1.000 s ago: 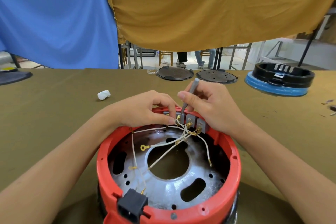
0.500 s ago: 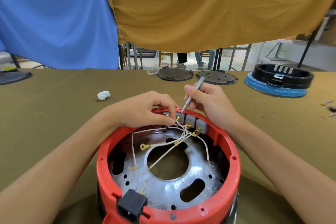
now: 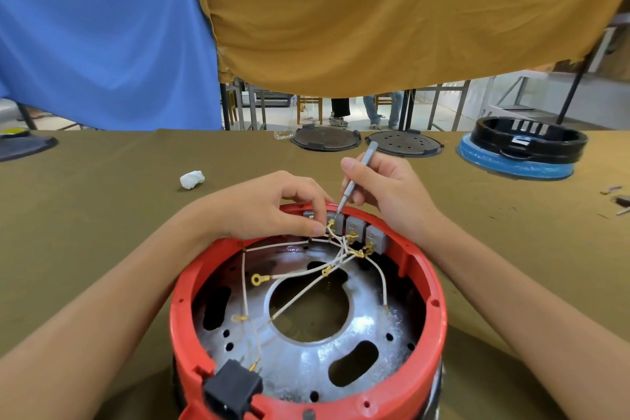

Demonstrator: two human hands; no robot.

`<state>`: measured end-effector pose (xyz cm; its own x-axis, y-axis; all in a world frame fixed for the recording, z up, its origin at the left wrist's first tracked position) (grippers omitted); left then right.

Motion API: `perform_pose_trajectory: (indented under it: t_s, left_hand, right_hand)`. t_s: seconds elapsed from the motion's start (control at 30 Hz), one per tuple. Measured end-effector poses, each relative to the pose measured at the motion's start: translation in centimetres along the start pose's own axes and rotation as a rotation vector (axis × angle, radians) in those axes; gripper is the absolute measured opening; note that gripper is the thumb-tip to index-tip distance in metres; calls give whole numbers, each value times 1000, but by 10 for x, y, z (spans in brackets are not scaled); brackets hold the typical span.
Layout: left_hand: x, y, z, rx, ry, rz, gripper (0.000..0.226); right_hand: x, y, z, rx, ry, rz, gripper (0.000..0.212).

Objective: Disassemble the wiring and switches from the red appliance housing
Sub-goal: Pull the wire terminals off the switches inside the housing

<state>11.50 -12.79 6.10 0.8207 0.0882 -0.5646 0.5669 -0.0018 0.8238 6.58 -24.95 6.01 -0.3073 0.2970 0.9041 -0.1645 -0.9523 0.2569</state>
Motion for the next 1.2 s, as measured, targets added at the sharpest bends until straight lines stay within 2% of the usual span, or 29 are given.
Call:
perform_pose_trajectory:
  t_s: [0.1,0.27,0.4,0.57,0.8,1.03,1.2]
  left_hand:
    - [0,0,0,-3,2,4,5]
    - [0,-1,0,2,8,10,4]
    - [-1,-1,1,2,12,21,4]
    - [-1,0,-1,6,6,0,4]
    - [-1,0,0,9,6,-9,4]
    - [0,-1,0,5,4,-9,4]
    - [0,-1,0,5,0,-14,5]
  right_hand:
    - [10,-3,0,35,69,-58,28]
    - [-15,-3,1,39,-142,127,34]
    - [-20,-11,-2,103,-220,74,41]
    - [-7,-4,-2,11,-39,164,36]
    - [6,-2,0,23,100,-25,28]
    - [-14,-6,4,53,-90,174,33]
    - [-17,-9,4,51,-152,203,34]
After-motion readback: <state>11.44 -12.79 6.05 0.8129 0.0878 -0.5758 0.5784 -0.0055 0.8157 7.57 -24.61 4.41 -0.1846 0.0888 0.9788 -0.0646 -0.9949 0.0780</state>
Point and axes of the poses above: each hand's wrist, its own z-axis towards the middle knuckle, its own y-axis out of the back of the hand, x = y × z, the point moved 9 cm from there along z, towards the middle knuckle, and after that the axes turned 14 degrees about x, right-handed, at the moved point
